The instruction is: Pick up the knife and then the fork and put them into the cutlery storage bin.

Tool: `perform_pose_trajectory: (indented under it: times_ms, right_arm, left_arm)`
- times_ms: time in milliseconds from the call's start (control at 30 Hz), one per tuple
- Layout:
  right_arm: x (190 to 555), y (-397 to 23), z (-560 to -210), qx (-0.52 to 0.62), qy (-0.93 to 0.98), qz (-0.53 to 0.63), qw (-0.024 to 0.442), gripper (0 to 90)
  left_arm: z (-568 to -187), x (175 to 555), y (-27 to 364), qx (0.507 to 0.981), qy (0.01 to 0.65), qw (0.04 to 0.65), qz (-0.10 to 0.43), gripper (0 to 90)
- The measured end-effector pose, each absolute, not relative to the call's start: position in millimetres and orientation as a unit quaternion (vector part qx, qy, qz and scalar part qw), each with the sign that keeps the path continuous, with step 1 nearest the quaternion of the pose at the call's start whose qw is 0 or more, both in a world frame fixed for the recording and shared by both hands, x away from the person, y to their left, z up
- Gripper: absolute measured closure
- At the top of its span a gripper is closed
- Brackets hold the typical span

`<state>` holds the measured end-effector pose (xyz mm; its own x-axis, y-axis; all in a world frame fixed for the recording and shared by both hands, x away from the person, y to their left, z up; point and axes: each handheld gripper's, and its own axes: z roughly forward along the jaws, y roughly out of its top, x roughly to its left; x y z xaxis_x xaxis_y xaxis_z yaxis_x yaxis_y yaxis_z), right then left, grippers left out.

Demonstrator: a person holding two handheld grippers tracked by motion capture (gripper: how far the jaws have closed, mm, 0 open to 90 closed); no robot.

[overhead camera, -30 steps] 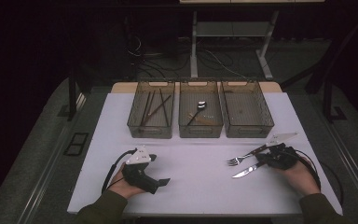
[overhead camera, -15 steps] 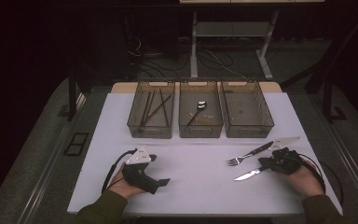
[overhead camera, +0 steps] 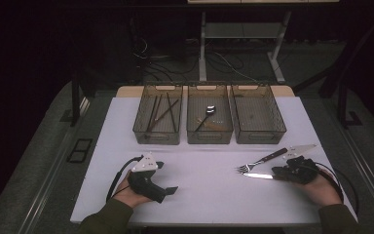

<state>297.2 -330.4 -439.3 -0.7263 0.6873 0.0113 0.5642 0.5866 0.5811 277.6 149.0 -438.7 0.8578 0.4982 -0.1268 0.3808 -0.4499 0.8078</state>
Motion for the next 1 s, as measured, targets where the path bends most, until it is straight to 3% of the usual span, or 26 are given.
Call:
perform_pose_trajectory:
  times_ms: [733, 1000]
  right_arm:
    - [269.4, -338.4, -429.0, 0.337, 0.889, 0.292, 0.099, 89.8]
    - [261.8, -341.7, -421.3, 0.316, 0.891, 0.317, 0.081, 71.2]
  left_arm:
    - [-438.9, 277.3, 148.7, 0.850, 0.258, 0.455, 0.063, 0.0]
    - [-439.0, 277.6, 149.0, 0.854, 0.252, 0.451, 0.061, 0.0]
